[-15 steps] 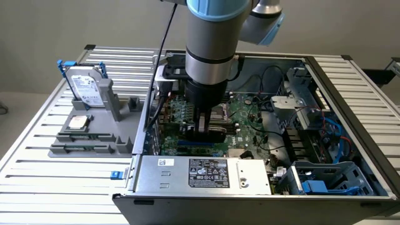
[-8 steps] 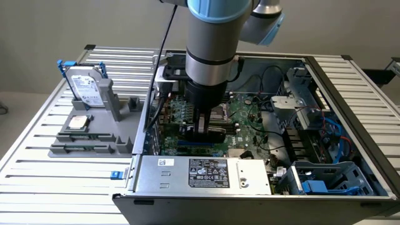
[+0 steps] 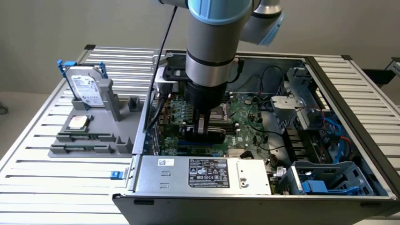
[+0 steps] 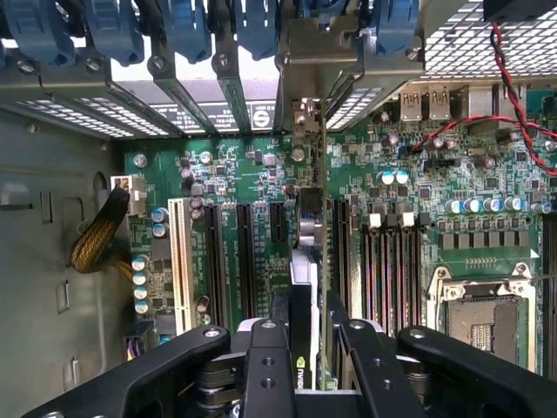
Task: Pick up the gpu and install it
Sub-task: 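Insert the gpu into the slot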
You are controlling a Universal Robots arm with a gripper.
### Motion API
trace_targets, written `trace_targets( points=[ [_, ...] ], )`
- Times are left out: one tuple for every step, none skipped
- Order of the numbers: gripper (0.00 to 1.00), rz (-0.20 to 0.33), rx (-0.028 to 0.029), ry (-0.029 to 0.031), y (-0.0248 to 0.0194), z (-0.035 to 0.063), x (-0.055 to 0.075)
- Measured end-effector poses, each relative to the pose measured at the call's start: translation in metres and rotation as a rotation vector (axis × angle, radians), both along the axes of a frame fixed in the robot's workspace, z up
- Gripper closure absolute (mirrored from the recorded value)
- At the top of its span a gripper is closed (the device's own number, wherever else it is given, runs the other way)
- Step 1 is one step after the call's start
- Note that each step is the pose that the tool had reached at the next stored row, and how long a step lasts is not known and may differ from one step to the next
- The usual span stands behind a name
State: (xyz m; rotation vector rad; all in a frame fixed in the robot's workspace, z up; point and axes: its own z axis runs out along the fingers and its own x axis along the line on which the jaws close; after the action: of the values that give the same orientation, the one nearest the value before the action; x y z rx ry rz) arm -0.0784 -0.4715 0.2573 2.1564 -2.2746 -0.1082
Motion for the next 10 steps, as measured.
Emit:
trace_targets(
  points=[
    [0.73, 0.0, 0.0002, 0.0003, 0.0, -0.0002, 0.0],
    [0.73, 0.0, 0.0001, 0.0006, 0.0, -0.0003, 0.0],
    [0.73, 0.001, 0.0, 0.0008, 0.0, -0.0003, 0.0],
    [0.73, 0.001, 0.0002, 0.0008, 0.0, -0.0004, 0.0],
    [0.73, 0.002, 0.0006, 0.0008, 0.0, -0.0006, 0.0],
    [0.73, 0.002, 0.0012, 0.0008, 0.0, -0.0007, 0.0],
    [0.73, 0.003, 0.002, 0.0008, 0.0001, -0.0008, 0.0001],
    [0.73, 0.003, 0.0027, 0.0007, 0.0001, -0.0008, 0.0001],
    [0.73, 0.004, 0.0035, 0.0007, 0.0001, -0.0008, 0.0001],
    [0.73, 0.005, 0.004, 0.0007, 0.0001, -0.0009, 0.0001]
  ],
)
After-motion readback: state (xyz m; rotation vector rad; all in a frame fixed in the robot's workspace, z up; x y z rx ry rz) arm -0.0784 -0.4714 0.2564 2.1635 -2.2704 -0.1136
